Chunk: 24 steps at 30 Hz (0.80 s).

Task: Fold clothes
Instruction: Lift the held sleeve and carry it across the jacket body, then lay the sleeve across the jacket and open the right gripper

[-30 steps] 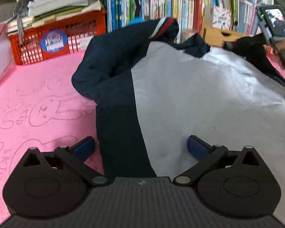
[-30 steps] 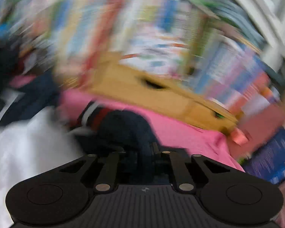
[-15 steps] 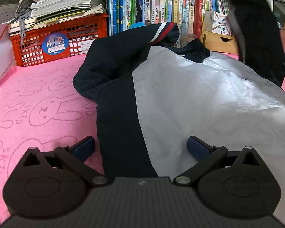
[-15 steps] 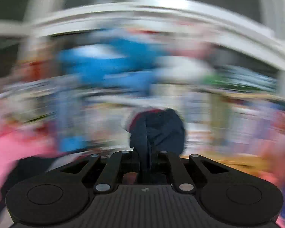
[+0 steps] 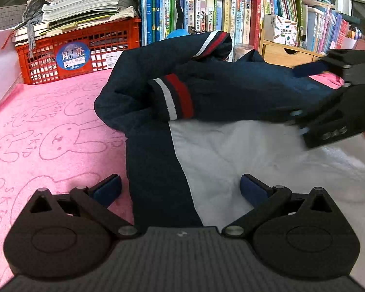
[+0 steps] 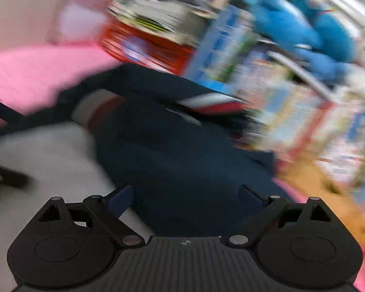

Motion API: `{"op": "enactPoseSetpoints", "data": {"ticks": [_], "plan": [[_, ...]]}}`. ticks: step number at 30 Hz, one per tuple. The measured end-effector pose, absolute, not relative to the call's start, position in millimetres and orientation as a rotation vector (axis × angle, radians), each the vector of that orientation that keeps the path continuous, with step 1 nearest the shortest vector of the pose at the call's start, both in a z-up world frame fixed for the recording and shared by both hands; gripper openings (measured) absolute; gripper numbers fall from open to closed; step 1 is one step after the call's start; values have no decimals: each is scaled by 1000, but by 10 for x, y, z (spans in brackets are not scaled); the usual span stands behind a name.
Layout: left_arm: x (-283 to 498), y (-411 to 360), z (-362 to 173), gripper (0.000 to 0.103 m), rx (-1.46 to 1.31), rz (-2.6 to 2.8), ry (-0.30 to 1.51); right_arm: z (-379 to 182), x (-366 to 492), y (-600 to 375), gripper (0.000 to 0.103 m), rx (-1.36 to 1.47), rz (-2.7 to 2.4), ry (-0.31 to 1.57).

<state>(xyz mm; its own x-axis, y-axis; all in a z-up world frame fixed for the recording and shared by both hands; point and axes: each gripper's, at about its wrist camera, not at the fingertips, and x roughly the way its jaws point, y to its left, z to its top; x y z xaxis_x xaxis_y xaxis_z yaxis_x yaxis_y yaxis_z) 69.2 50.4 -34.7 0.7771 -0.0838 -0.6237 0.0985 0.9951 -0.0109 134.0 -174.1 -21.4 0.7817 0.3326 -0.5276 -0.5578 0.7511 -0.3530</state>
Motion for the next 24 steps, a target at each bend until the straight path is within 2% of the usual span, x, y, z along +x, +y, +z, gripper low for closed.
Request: {"op": "enactPoseSetpoints", "data": {"ticks": [1,2,3,4,7,10,12,15,16,17,18,21,24], "plan": [[693,506,-347,103,23,-98,673,-231,1336,-1618,95,-513,522,430],[692,507,-347,103,23,-96,673,-273,1378,-1500,81,-517,495,409],[691,506,-346,103,22,-95,673,-325,1470,-1407,28,-520,447,418],[690,508,-346,103,23,-95,673,-353,1612,-1379,3,-504,390,459],[689,512,-346,103,24,-95,673,-214,1849,-1737,5,-454,206,479],[691,513,-341,103,23,-94,673,254,1866,-2681,5,-437,-115,421],[690,513,-338,103,23,-94,672,632,1839,-3480,10,-364,-410,436],[694,515,-335,103,22,-94,672,1058,1870,-4765,24,-133,-812,578],[696,515,-335,103,22,-94,673,1162,1746,-5005,36,-38,-820,580],[698,514,-335,103,22,-94,673,1221,1611,-5158,82,30,-794,562],[699,516,-334,103,20,-94,672,1224,1463,-5204,101,64,-730,520],[678,557,-292,103,-8,-76,695,1146,1060,-5216,103,135,-526,444],[610,733,-168,103,-123,-85,734,849,804,-4990,103,194,-259,483]]}}
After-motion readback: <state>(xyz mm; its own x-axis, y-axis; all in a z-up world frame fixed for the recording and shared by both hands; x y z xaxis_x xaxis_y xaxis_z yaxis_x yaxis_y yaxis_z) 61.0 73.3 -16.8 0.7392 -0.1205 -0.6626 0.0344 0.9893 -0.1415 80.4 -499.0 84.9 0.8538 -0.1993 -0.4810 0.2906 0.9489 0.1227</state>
